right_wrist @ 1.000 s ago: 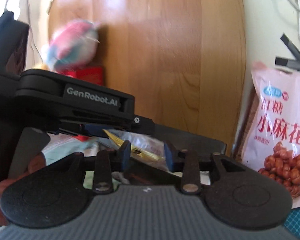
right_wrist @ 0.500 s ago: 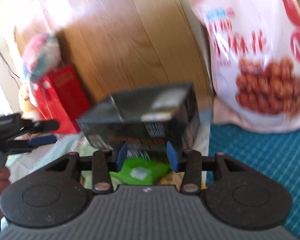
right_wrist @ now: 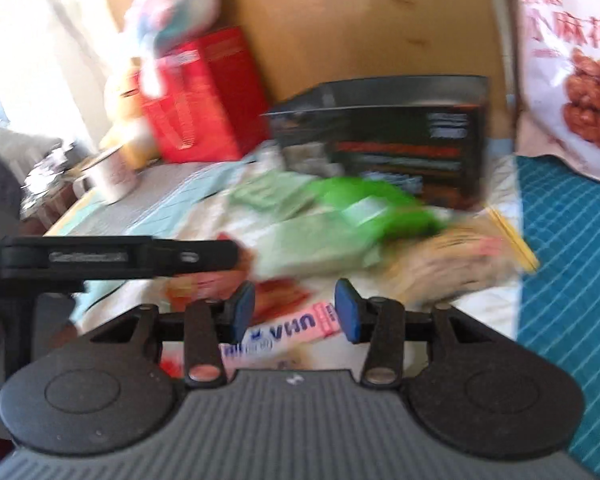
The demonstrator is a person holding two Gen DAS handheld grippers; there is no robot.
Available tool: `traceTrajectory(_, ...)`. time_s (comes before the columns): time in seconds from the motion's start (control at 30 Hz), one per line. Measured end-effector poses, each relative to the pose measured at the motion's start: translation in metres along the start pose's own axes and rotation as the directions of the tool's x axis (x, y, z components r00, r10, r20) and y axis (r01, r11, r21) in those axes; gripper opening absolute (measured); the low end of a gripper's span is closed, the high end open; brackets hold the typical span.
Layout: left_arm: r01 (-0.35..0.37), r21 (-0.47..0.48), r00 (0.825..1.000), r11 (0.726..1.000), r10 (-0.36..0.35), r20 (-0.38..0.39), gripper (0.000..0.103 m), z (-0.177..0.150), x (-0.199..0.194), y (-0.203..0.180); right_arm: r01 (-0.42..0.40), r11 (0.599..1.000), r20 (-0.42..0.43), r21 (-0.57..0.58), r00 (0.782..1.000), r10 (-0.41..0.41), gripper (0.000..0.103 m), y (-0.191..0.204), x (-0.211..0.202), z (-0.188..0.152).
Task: Organize snacks
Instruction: 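Move the left tool back to the pile toward the pink UHA box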
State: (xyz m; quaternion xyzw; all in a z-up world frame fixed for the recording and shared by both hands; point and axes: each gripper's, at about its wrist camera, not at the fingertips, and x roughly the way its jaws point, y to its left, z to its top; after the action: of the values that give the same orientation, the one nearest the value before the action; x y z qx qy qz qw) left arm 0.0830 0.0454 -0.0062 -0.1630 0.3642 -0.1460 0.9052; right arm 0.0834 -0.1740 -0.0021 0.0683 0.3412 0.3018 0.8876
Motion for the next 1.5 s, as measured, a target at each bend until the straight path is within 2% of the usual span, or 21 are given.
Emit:
traceTrajectory(0.2, 0.092, -0.057, 0.995, 0.994, -0.094, -0.018, 0.056, -0.024, -0.035, 0.006, 0.009, 0.995, 0.060, -0.102, 0.998, -0.003, 0.049, 0.034, -0.041, -0.030)
traceTrajectory(0.33, 0.103, -0.070, 0.994, 0.992, -0.101, 0.030, 0.056, -0.035, -0.067, 0.015, 0.040, 0.998, 0.152, -0.040, 0.988, -0.033, 0.049, 0.031, -0.070, -0.041)
traceTrajectory(0.4, 0.106, -0.051, 0.994, 0.993, -0.105, 0.034, 0.056, -0.042, -0.078, 0.014, 0.080, 0.997, 0.173, -0.021, 0.982, -0.075, 0.049, 0.029, -0.079, -0.050)
traceTrajectory(0.47, 0.107, -0.020, 0.994, 0.994, -0.107, 0.025, 0.056, -0.052, -0.086, 0.011, 0.097, 0.995, 0.169, 0.001, 0.981, -0.096, 0.049, 0.029, -0.076, -0.055)
traceTrajectory(0.57, 0.118, 0.025, 0.993, 0.993, -0.118, -0.007, 0.056, -0.070, -0.090, 0.003, 0.060, 0.997, 0.119, 0.051, 0.991, -0.066, 0.048, 0.021, -0.071, -0.061)
traceTrajectory(0.7, 0.054, 0.094, 0.998, 0.994, -0.052, -0.024, 0.056, -0.089, -0.087, -0.011, 0.018, 0.994, 0.087, 0.112, 0.996, -0.028, 0.048, 0.015, -0.059, -0.063)
traceTrajectory(0.73, 0.036, 0.102, 0.999, 0.994, -0.033, -0.031, 0.055, -0.092, -0.085, -0.012, 0.038, 0.993, 0.091, 0.110, 0.995, -0.049, 0.049, 0.013, -0.061, -0.065)
traceTrajectory(0.8, -0.004, 0.120, 0.999, 0.993, 0.008, -0.033, 0.055, -0.096, -0.082, -0.016, 0.155, 0.983, 0.109, 0.102, 0.980, -0.166, 0.049, 0.012, -0.056, -0.065)
traceTrajectory(0.83, -0.021, 0.129, 0.999, 0.991, 0.025, -0.029, 0.055, -0.097, -0.083, -0.017, 0.176, 0.979, 0.119, 0.107, 0.975, -0.188, 0.050, 0.011, -0.056, -0.066)
traceTrajectory(0.93, -0.051, 0.141, 0.999, 0.989, 0.053, -0.012, 0.058, -0.098, -0.087, -0.017, 0.129, 0.982, 0.141, 0.135, 0.979, -0.148, 0.049, 0.010, -0.057, -0.074)
traceTrajectory(1.1, -0.077, 0.140, 0.997, 0.987, 0.078, -0.001, 0.060, -0.098, -0.088, -0.018, 0.129, 0.986, 0.151, 0.108, 0.978, -0.144, 0.050, 0.012, -0.057, -0.081)
traceTrajectory(1.5, -0.123, 0.126, 0.992, 0.984, 0.122, 0.021, 0.065, -0.098, -0.090, -0.012, 0.106, 0.984, 0.153, 0.144, 0.980, -0.128, 0.050, 0.008, -0.059, -0.083)
